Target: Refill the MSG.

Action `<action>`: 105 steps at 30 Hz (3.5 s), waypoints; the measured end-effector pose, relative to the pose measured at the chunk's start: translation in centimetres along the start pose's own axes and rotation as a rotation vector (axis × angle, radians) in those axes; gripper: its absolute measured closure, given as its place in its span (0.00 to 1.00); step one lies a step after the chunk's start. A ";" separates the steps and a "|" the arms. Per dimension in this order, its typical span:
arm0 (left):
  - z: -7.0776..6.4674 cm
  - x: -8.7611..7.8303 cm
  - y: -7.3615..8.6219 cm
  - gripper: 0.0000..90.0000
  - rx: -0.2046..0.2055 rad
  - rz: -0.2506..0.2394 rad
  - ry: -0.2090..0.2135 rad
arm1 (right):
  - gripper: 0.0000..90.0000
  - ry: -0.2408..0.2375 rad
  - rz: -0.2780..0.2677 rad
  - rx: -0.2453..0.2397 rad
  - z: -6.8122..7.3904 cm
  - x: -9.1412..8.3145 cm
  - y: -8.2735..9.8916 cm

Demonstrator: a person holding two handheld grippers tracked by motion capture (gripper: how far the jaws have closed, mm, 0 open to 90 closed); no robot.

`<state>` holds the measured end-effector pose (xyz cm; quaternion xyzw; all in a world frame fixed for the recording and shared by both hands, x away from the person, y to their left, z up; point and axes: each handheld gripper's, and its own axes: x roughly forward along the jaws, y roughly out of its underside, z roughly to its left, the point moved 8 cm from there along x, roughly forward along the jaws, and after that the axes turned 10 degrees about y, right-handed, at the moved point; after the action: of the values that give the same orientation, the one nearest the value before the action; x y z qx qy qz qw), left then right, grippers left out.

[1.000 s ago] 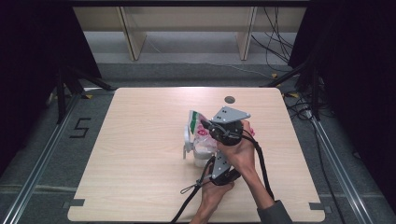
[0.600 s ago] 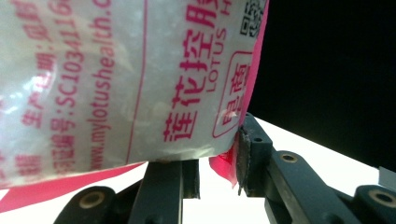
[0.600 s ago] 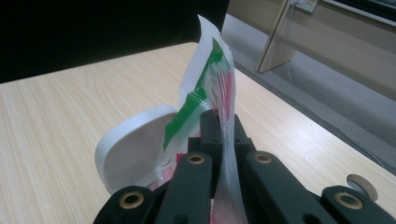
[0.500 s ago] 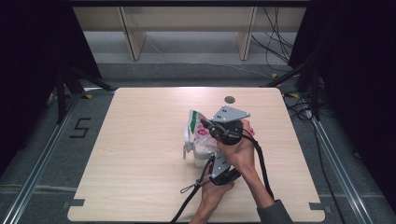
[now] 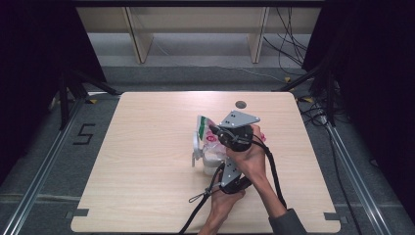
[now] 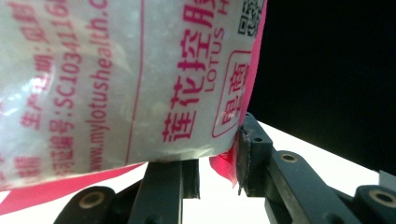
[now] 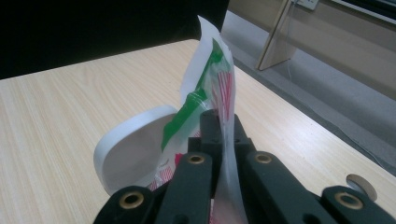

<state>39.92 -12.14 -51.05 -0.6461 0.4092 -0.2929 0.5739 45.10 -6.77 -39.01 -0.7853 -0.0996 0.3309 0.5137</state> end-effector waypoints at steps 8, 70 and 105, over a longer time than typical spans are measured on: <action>-0.1 0.1 -0.2 0.81 -0.004 -0.011 0.004 | 1.00 0.001 0.012 -0.011 0.1 0.1 -0.1; -0.6 0.7 -1.2 0.81 -0.056 -0.114 0.024 | 1.00 0.001 0.064 -0.055 0.4 1.0 -0.4; -0.2 0.1 -0.5 0.81 0.025 -0.010 -0.002 | 1.00 -0.005 0.024 0.000 -0.2 0.4 -0.4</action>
<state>39.90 -12.33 -50.58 -0.6413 0.4018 -0.3001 0.5807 45.64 -6.56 -38.78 -0.7856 -0.0912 0.3391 0.5095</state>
